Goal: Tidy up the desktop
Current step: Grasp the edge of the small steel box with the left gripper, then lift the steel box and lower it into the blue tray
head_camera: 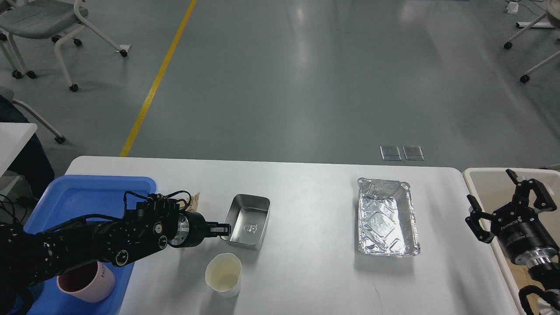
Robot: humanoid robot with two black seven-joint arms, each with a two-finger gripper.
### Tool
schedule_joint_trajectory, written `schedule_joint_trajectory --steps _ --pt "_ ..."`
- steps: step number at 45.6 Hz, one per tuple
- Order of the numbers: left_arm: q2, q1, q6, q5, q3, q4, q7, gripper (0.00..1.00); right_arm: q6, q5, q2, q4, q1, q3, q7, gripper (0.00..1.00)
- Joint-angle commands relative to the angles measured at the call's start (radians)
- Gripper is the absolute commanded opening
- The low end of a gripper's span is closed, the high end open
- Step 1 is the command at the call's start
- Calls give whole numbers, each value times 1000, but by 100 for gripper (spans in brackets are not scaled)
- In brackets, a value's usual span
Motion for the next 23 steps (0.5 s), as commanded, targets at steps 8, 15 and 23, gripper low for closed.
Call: schedule_joint_trajectory --steps 8,15,23 --pt "15 -22 9 0 5 1 -9 0 1 0 1 1 3 1 0 100" --pt "60 -86 -1 -11 5 -13 -9 0 1 0 1 3 3 1 0 100" --pt "147 -197 -51 -44 26 -68 -3 0 1 0 0 7 6 0 0 100"
